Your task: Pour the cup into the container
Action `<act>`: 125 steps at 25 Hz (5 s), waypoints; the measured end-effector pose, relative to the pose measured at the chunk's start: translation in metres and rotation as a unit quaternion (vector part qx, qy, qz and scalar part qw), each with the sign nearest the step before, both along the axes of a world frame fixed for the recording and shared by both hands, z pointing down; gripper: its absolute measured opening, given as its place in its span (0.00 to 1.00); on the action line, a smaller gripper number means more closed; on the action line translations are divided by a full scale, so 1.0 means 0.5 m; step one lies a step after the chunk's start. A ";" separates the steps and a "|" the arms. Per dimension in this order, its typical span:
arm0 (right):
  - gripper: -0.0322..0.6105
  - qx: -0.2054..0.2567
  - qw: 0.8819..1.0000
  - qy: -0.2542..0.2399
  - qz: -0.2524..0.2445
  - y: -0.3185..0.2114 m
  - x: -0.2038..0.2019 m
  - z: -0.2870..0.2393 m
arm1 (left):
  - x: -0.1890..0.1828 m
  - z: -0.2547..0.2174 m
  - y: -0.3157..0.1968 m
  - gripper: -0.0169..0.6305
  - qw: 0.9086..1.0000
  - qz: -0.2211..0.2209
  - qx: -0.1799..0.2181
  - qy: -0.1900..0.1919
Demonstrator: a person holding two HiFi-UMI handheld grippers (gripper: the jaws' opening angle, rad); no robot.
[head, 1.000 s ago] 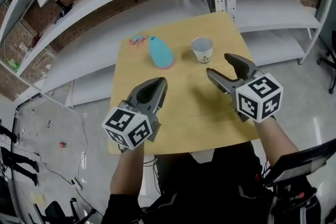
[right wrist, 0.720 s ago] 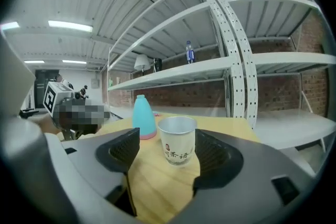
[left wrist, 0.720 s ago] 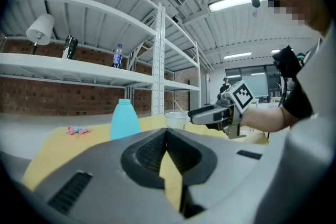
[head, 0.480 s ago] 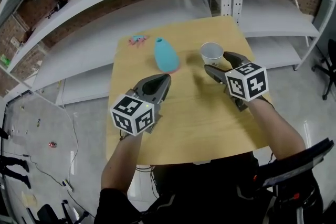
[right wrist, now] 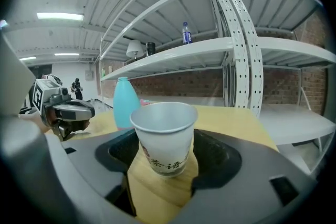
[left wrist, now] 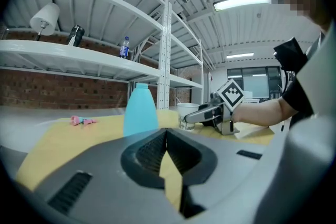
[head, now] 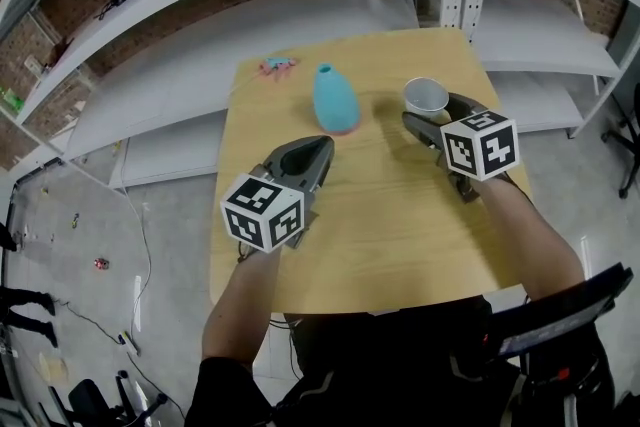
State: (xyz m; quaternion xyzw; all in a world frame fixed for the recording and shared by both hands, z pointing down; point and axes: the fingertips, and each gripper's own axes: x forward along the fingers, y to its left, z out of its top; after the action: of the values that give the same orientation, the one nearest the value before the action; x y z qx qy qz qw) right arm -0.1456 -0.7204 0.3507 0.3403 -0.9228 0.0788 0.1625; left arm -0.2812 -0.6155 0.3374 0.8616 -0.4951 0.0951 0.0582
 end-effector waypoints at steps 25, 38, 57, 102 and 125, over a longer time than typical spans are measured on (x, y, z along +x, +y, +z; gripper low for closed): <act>0.51 0.080 0.994 0.063 -0.040 0.013 -0.063 -0.156 | -0.044 0.005 0.012 0.02 0.999 0.030 0.001 0.014; 0.51 0.147 0.967 0.190 -0.085 0.002 -0.166 -0.211 | -0.029 -0.002 0.018 0.02 0.999 0.046 0.008 0.017; 0.51 0.240 0.898 0.354 -0.108 -0.012 -0.225 -0.201 | -0.024 -0.003 0.023 0.02 0.998 0.058 0.014 0.018; 0.51 0.312 0.825 0.459 -0.109 -0.019 -0.239 -0.204 | -0.020 -0.002 0.026 0.02 0.998 0.064 0.015 0.019; 0.51 0.263 0.873 0.395 -0.114 -0.012 -0.242 -0.191 | -0.023 -0.002 0.028 0.02 0.998 0.066 0.014 0.019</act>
State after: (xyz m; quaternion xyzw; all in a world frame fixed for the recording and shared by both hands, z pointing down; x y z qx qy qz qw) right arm -0.2668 -0.7263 0.2550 0.2659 -0.8005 -0.3271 0.4259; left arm -0.2925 -0.6014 0.3365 0.8949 -0.4371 0.0753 0.0488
